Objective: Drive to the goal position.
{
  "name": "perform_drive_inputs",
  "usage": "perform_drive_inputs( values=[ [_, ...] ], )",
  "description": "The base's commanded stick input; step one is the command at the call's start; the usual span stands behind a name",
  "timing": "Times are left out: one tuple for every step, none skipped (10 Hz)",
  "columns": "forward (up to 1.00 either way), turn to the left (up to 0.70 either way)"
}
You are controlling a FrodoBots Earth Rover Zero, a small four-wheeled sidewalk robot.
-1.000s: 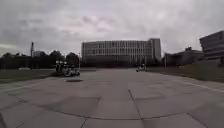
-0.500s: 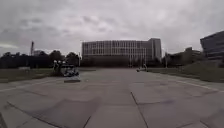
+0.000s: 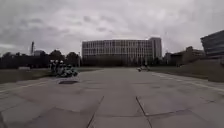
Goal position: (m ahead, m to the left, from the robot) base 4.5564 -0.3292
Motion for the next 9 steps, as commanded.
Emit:
perform_drive_inputs(
  values=[
    [0.7, 0.0],
    [0.7, 0.0],
    [0.7, 0.0],
    [0.7, 0.0],
    [0.7, 0.0],
    [0.7, 0.0],
    [0.7, 0.0],
    [0.7, 0.0],
    [0.7, 0.0]
  ],
)
